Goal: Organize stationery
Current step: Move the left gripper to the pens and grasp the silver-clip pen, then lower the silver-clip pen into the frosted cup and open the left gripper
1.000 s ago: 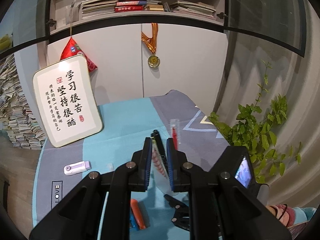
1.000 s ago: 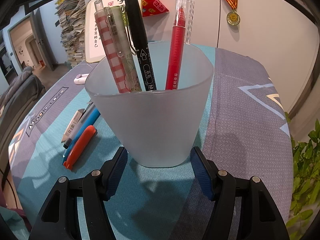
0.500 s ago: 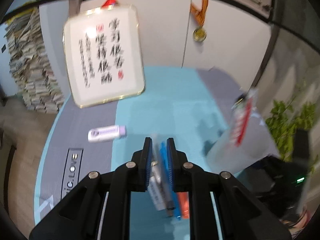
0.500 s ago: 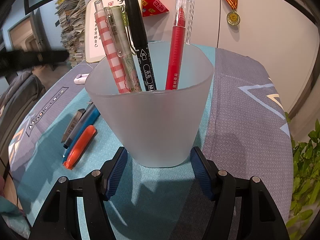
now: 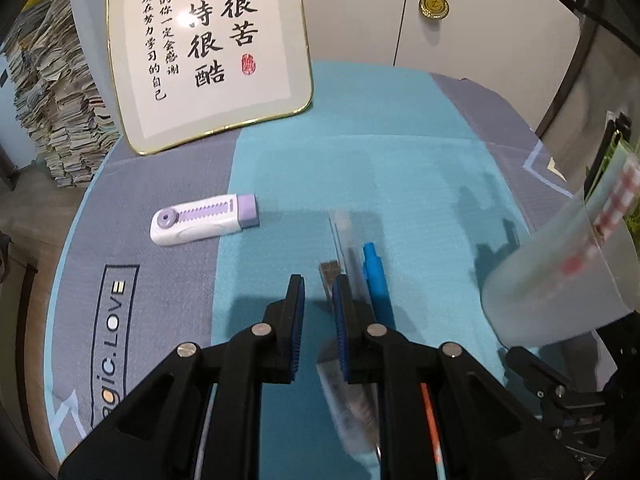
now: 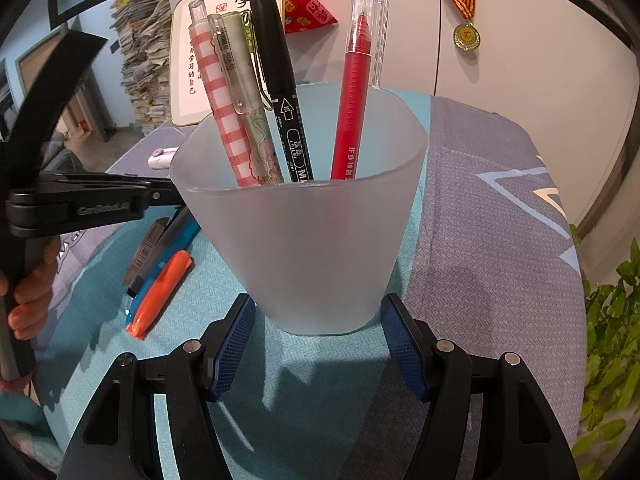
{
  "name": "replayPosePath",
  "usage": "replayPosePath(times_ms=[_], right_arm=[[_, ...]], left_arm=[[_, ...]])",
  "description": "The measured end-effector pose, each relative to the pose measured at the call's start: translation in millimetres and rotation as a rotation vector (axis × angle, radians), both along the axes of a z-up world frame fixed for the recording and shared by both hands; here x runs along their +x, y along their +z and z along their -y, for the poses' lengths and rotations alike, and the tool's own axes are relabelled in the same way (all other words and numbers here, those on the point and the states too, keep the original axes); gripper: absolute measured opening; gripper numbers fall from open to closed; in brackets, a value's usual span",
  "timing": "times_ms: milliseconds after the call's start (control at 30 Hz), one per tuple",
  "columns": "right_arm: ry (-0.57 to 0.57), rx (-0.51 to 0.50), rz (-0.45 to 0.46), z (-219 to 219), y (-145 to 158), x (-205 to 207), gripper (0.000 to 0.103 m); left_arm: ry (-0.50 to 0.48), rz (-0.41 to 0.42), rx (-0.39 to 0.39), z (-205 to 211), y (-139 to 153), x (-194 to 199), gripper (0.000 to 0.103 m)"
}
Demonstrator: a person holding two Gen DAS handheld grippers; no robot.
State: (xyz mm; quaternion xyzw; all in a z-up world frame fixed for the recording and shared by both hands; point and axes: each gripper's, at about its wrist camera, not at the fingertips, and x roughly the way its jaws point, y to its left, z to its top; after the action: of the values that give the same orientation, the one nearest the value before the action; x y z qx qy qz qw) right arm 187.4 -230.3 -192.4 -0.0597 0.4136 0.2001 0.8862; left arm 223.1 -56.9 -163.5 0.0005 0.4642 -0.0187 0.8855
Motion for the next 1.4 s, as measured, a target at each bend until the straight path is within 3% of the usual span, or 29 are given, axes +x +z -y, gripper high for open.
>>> replayPosePath(times_ms=[233,333,600,1100,1400], right_arm=[[0.000,0.000,0.000,0,0,0,0.067],[0.000,0.000,0.000,0,0,0,0.067],[0.000,0.000,0.000,2,0,1,0.067],[0.000,-0.001,0.000,3,1,1,0.067],[0.001,-0.001,0.000,3,1,1,0.067]], left_arm=[[-0.059,-0.025,0.021,19,-8,-1,0.016],[-0.066,0.000,0.059,23,-9,-5,0.018],[-0.032,-0.011,-0.014,9,-6,6,0.010],[-0.105,0.270,-0.046,15,89,-57,0.008],[-0.148,0.327,-0.054,25,108,-65,0.008]])
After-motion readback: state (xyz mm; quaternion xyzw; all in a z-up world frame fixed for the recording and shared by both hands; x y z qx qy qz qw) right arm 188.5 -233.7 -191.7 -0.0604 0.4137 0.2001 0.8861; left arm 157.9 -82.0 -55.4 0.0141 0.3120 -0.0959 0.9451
